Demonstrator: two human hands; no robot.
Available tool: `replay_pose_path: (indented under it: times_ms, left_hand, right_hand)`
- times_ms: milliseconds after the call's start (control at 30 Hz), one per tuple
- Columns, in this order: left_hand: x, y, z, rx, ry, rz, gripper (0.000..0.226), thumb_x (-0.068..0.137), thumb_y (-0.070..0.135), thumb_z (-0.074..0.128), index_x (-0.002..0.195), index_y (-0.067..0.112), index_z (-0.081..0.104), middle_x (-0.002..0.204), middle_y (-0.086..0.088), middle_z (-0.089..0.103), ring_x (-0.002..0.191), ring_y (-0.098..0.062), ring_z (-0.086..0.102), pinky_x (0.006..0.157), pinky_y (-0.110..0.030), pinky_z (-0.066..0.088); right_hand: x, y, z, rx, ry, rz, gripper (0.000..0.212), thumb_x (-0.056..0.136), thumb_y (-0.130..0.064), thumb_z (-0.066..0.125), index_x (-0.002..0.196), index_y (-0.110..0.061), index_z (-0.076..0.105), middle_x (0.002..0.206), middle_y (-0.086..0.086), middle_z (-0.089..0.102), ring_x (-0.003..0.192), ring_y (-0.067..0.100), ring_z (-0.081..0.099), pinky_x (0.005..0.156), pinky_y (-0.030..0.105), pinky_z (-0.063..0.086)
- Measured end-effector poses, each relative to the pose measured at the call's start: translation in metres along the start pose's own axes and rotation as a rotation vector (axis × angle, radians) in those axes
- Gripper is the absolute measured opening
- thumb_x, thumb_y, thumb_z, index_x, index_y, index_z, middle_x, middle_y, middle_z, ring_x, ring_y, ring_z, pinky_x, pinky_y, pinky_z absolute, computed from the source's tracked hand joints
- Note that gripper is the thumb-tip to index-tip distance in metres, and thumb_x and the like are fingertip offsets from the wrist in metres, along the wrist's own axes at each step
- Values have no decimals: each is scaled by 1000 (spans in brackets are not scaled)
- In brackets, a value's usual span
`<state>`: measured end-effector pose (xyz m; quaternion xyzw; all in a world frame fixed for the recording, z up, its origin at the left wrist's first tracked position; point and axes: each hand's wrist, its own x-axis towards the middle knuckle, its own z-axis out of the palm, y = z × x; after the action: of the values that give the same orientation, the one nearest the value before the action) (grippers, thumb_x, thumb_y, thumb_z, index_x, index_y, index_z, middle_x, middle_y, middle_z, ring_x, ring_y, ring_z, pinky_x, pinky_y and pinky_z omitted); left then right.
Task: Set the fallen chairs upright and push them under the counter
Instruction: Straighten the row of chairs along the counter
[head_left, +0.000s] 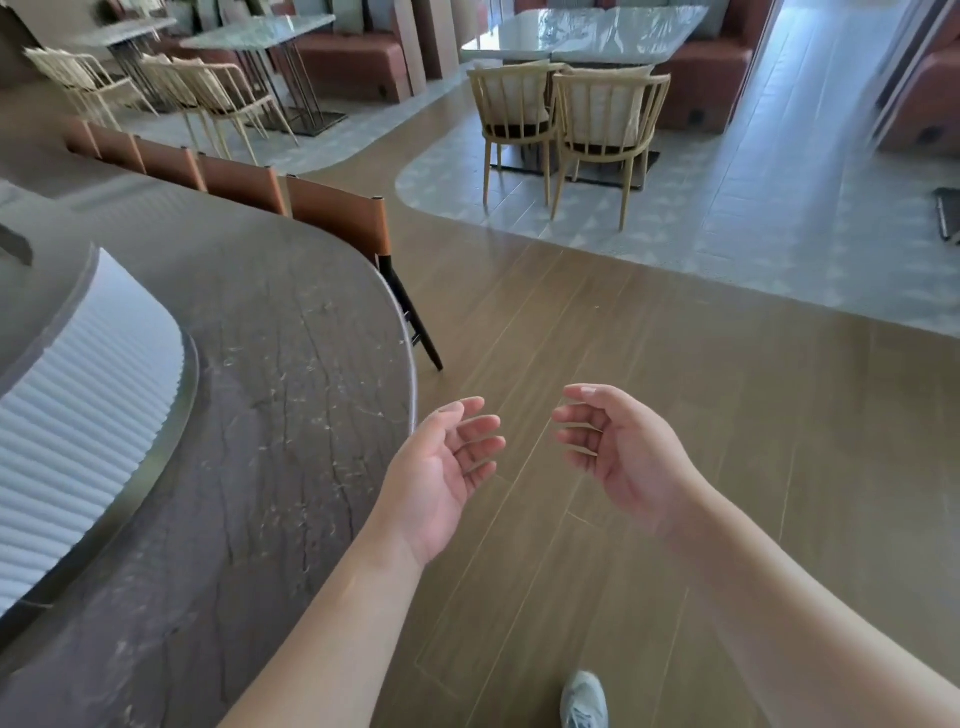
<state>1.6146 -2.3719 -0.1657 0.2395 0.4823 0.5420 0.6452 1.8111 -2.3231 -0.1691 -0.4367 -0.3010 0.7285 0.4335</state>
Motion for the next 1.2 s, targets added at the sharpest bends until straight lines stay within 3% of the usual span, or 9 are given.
replay_pose_path:
  times_ms: [267, 433, 600, 1200]
  left_hand:
    - [65, 4, 61, 18, -26, -18, 34, 82, 37, 60, 110, 19, 68, 102, -5, 71, 89, -18, 68, 83, -35, 47]
    - [107, 14, 75, -15, -51, -6, 35, 81, 38, 60, 109, 19, 68, 102, -5, 71, 89, -18, 68, 81, -34, 48]
    - [158, 20, 81, -50, -53, -29, 29, 88, 35, 57, 109, 19, 67, 100, -4, 70, 87, -18, 68, 81, -34, 48]
    - [426, 129, 75, -167, -61, -32, 23, 97, 30, 50, 104, 19, 69, 97, -3, 71, 83, -18, 68, 78, -32, 48]
  right_hand:
    - [43, -48, -46, 37, 10, -13, 18, 89, -25, 59, 103, -17, 68, 88, 5, 69, 71, 17, 64, 61, 28, 49]
    - [76, -73, -51, 20, -7, -26, 32, 75, -32, 63, 103, -17, 67, 88, 4, 69, 71, 16, 64, 58, 27, 50]
    - [120, -89, -55, 16, -1, -23, 29, 76, -31, 62, 100, -17, 69, 89, 5, 69, 71, 17, 64, 58, 27, 51]
    - [378, -193, -5, -84, 41, -30, 17, 93, -20, 55, 104, -14, 67, 87, 6, 69, 68, 17, 62, 62, 29, 48]
